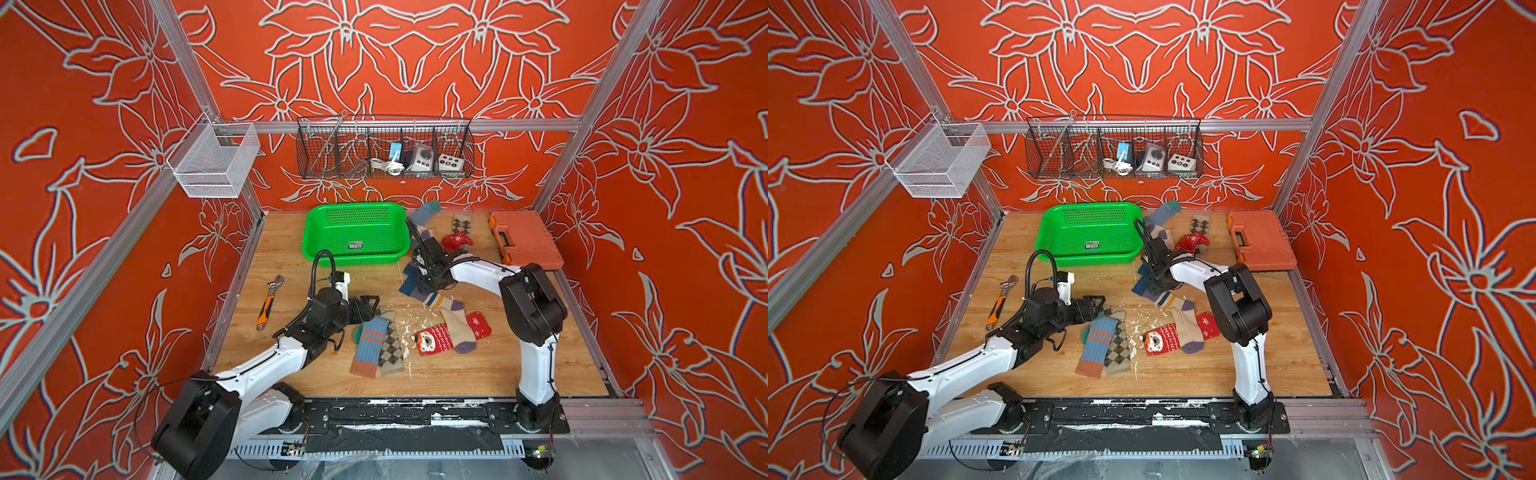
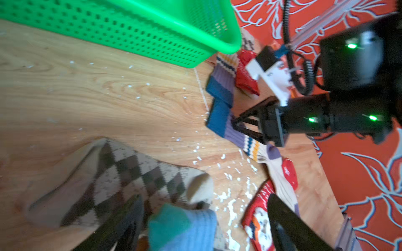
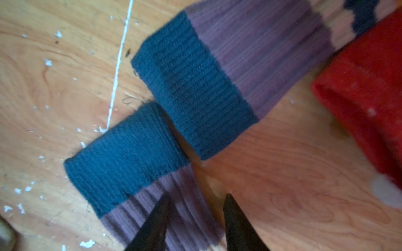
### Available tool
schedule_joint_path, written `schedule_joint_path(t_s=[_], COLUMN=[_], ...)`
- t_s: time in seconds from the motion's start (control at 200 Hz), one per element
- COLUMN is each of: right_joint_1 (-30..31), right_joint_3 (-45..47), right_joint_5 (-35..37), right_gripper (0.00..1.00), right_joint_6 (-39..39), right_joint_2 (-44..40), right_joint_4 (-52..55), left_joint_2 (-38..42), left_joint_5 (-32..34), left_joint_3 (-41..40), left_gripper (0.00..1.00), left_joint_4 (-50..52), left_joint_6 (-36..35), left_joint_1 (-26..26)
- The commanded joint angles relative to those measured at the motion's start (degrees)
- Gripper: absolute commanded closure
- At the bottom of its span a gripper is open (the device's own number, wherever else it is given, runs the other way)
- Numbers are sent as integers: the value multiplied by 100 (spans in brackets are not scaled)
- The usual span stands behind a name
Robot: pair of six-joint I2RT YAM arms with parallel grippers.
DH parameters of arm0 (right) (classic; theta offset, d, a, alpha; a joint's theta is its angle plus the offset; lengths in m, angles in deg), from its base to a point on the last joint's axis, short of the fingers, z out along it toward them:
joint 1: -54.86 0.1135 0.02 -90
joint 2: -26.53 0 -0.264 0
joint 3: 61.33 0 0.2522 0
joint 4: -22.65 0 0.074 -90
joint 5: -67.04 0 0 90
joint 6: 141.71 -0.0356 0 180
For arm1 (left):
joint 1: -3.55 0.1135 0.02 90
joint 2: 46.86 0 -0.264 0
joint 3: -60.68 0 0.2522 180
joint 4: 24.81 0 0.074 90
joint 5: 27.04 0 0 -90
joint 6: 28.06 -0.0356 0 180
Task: Place the socks together as a pair
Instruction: Pick up the sock from the center of the board, then adjust the sock at the center of the board.
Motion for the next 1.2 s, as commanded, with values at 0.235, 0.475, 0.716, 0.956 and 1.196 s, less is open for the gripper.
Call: schedule_joint_path(t_s=[0.235,0.475,0.716,0.956,1.196], right_joint_1=[25,29,28,39,36], right_joint_3=[157,504,633,1007,1327], right_joint_5=[-303,-681,-1195,-2054,-2227], right_gripper=[100,100,100,100,100], right_joint_6=[76,-125,-483,-1207,-1612], right_joint_2=[-643,-2080,-3125,-4160,-4784], right_joint_4=[182,314,323,-245,-627], left_joint_2=[-1395,-2267,-2577,-1557,-1181], left_joint_5=[-42,178,636,1299,1299], left_joint_3=[200,287,-3,-579,-589], left_gripper=[14,15,21,22,22], left_joint_4=[-1052,-1465,-1837,-1767,-1334], left_joint_6=[677,791,1074,1320,1160], left_joint_1=[-1166,-1317,-1159,-675,-203])
